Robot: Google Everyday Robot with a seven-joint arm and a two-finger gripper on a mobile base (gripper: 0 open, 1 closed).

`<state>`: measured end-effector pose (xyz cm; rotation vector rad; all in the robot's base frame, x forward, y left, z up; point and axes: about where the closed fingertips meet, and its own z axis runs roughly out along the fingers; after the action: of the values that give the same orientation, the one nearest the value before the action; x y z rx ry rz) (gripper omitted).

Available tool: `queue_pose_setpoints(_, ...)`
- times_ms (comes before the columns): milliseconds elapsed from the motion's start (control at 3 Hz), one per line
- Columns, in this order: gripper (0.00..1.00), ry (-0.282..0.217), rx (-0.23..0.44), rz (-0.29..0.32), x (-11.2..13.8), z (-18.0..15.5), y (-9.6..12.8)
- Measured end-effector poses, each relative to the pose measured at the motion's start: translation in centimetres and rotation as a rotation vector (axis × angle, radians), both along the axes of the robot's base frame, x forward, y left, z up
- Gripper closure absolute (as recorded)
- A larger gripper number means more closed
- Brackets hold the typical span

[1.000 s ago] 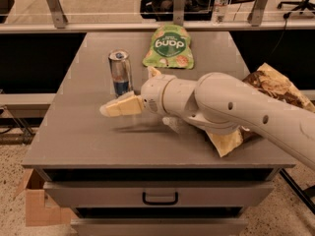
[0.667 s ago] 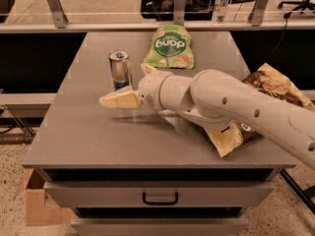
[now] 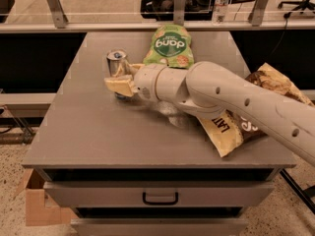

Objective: Move redbull can near green rice chip bag

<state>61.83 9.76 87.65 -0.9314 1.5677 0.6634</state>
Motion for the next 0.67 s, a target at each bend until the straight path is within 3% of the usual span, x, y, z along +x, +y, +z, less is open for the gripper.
queue_pose_setpoints(333, 0.92, -0.006, -0.003, -0.054, 0.7, 0.4, -1.7)
queue_pose_setpoints(667, 1.0, -0.02, -0.021, -0.254, 0.4, 1.0, -7.1)
